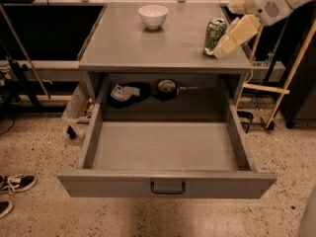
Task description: Place green can into top drawer
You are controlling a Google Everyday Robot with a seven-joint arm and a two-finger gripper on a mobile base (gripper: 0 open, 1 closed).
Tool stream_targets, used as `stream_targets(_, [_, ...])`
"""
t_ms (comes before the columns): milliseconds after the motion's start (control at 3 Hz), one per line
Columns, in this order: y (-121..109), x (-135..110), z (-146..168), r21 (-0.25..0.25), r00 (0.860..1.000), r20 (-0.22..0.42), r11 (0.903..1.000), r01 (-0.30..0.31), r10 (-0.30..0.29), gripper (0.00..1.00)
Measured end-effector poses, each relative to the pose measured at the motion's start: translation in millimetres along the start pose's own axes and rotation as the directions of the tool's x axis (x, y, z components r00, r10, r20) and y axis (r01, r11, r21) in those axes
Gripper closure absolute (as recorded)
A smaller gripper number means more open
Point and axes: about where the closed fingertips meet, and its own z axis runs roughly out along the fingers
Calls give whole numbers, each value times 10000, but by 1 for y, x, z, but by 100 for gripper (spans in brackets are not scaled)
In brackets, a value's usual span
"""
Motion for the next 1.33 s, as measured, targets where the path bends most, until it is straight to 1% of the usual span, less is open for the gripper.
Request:
stream_targets(333, [-17, -21, -14, 544, 9995, 149, 9982, 253, -262, 0])
stream_targets(667, [-17, -21, -14, 543, 9995, 151, 9982, 252, -260, 0])
stream_targets(1000, [-39, -8, -18, 1323, 9983, 521, 9906, -339, 272, 0])
stream_targets(1333, [-97, 19, -28, 3143, 9882, 842, 9377, -1483, 1280, 0])
